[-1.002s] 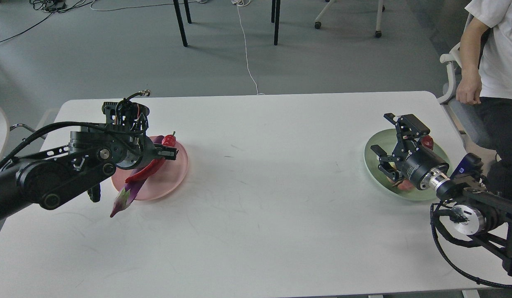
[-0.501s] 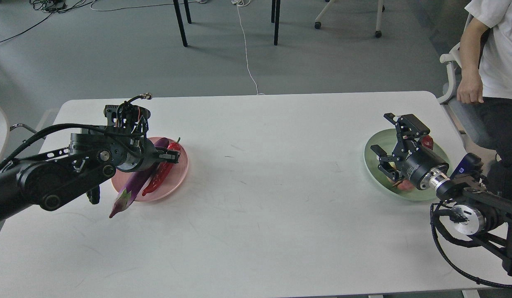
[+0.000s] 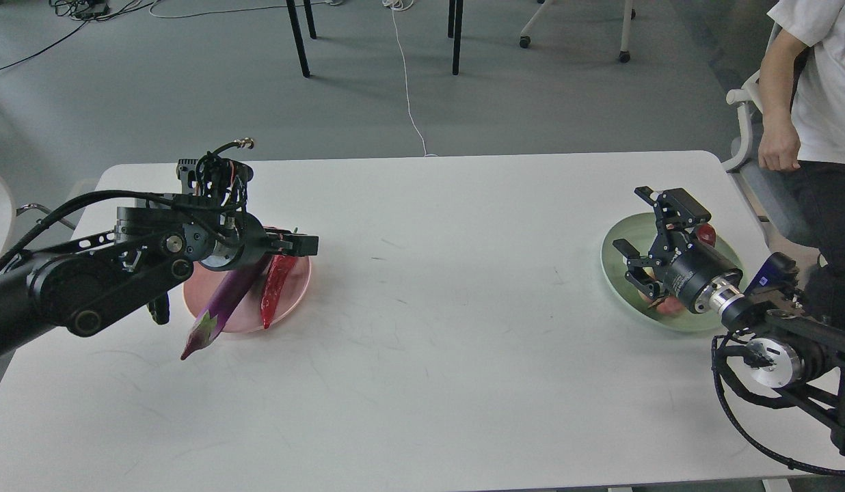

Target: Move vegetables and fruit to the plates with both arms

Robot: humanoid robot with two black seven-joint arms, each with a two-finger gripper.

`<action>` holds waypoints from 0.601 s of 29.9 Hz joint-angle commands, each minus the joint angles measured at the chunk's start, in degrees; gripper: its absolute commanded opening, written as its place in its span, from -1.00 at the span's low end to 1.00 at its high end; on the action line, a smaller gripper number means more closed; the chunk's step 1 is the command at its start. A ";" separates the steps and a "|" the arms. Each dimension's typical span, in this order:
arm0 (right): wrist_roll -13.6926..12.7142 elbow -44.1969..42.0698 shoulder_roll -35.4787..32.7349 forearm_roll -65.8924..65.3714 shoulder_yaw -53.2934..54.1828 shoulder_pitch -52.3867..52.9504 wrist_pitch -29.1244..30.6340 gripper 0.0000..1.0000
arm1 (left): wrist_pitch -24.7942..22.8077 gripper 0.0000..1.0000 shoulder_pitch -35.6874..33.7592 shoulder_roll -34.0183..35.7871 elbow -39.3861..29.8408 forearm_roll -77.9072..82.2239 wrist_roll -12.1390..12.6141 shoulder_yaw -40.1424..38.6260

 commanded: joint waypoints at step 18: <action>0.00 1.06 2.49 0.35 8.37 3.69 0.70 0.97 | 38.21 0.99 19.59 -14.34 -0.02 -34.09 -26.27 -19.48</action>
